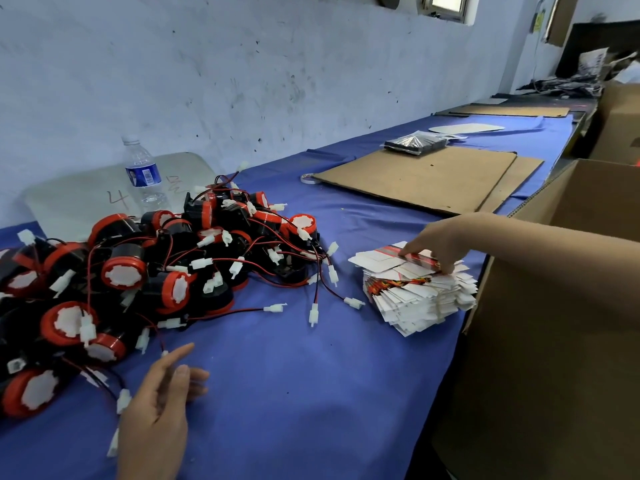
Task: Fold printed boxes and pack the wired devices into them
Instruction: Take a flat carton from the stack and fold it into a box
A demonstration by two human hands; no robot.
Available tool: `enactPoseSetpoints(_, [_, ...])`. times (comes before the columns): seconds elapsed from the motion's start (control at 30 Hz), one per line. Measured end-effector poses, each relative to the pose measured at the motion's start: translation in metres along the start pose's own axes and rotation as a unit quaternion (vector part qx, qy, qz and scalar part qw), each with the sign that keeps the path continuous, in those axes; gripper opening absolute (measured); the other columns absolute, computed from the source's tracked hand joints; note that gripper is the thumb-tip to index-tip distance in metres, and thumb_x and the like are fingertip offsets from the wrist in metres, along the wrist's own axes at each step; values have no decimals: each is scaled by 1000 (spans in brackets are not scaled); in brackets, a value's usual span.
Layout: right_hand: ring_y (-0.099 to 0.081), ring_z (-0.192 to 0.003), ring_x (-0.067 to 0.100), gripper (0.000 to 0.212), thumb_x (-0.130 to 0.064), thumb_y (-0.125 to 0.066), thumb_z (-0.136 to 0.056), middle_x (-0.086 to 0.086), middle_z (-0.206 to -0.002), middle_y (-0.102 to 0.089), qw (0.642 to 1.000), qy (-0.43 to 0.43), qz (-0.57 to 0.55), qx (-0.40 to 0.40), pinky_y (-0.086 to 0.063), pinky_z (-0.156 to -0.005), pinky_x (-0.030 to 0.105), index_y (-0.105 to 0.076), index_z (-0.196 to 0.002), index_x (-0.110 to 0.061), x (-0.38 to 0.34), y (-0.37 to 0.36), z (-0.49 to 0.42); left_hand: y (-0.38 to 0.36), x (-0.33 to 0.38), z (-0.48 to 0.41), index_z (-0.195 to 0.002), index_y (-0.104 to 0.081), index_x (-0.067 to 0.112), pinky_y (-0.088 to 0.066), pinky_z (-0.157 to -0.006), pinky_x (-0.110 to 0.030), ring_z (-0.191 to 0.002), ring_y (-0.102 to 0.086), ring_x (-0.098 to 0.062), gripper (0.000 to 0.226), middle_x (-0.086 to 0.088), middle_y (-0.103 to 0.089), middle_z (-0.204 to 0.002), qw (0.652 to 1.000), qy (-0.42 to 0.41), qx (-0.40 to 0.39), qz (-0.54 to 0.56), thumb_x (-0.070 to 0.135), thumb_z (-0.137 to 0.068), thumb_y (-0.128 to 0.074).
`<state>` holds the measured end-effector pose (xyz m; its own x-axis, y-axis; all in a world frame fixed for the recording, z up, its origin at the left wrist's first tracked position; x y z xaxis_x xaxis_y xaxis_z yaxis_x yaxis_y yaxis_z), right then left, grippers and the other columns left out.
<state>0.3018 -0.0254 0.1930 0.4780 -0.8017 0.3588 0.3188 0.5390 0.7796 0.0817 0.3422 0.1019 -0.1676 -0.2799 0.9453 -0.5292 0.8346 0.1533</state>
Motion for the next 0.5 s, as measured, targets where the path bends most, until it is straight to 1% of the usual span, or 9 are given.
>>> enactPoseSetpoints(0.03, [-53,-82,15,87,-15,-70,-83,6,-113,-50,1000,-3,27,8,-38,-62,26,-20,-152,-34,-3,2,0,0,0,0,-115,-61,17,-51,-64,-9,-74,-64,-21,24,-8,-69,-85,1000,0,3,0,16,-98,-44])
enactPoseSetpoints(0.07, [-49,-76,14,86,-16,-71,-83,6,-109,-49,999,-4,48,16,-36,-59,26,-22,-151,-32,-7,2,-1,0,-1,0,-114,-61,18,-51,-64,-9,-74,-64,-20,24,-7,-69,-85,1000,2,6,1,16,-98,-44])
enactPoseSetpoints(0.13, [-47,-82,17,72,-18,-69,-85,8,-113,-54,996,3,79,35,-38,-63,31,-34,-147,-25,-10,1,1,1,-2,0,-113,-62,20,-51,-63,-9,-79,-65,-24,24,-6,-69,-85,1000,8,14,3,19,-98,-43])
enactPoseSetpoints(0.2, [-52,-87,20,43,-20,-57,-92,5,-110,-61,992,10,103,75,-46,-69,36,-49,-135,-22,-10,0,3,2,-3,1,-111,-64,21,-51,-63,-9,-81,-65,-28,24,-8,-69,-86,1000,13,22,6,20,-100,-42])
enactPoseSetpoints(0.23, [-56,-90,21,35,-22,-50,-95,3,-109,-63,988,8,111,103,-48,-72,36,-53,-130,-23,-8,0,4,2,-3,1,-111,-64,21,-51,-63,-10,-80,-64,-29,24,-9,-69,-86,1000,16,24,6,20,-100,-42])
enactPoseSetpoints(0.3, [-60,-95,22,32,-25,-41,-99,-1,-110,-65,977,-14,119,174,-50,-74,34,-56,-127,-31,-6,0,7,2,-3,1,-112,-64,18,-53,-65,-13,-75,-64,-25,26,-11,-69,-87,1000,19,23,4,20,-101,-41])
enactPoseSetpoints(0.4, [-62,-101,22,36,-26,-40,-101,-4,-116,-65,961,-69,85,253,-45,-67,31,-53,-130,-42,0,-6,10,0,3,1,-110,-63,17,-53,-66,-19,-68,-64,-15,24,-13,-69,-87,1000,21,20,2,18,-101,-41])
enactPoseSetpoints(0.43, [-60,-106,22,36,-27,-41,-101,-4,-119,-64,955,-94,79,269,-44,-68,30,-51,-133,-41,3,-8,11,0,4,2,-110,-63,17,-52,-67,-20,-67,-64,-15,24,-13,-69,-88,1000,22,19,6,18,-101,-41])
enactPoseSetpoints(0.5, [-54,-116,21,35,-23,-46,-99,-4,-126,-61,930,-154,97,320,-45,-82,31,-52,-133,-31,12,-5,19,0,7,3,-110,-64,16,-52,-67,-20,-67,-63,-14,24,-14,-68,-88,1000,21,18,6,18,-100,-42])
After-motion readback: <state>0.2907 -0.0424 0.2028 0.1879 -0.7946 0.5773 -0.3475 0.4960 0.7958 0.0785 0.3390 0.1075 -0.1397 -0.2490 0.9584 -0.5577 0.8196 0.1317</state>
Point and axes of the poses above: each hand's wrist, its own z-axis away from the middle knuckle, its own y-axis out of the back of the hand, x = y × z, the point moved 5 cm from there along -z, towards the middle knuckle
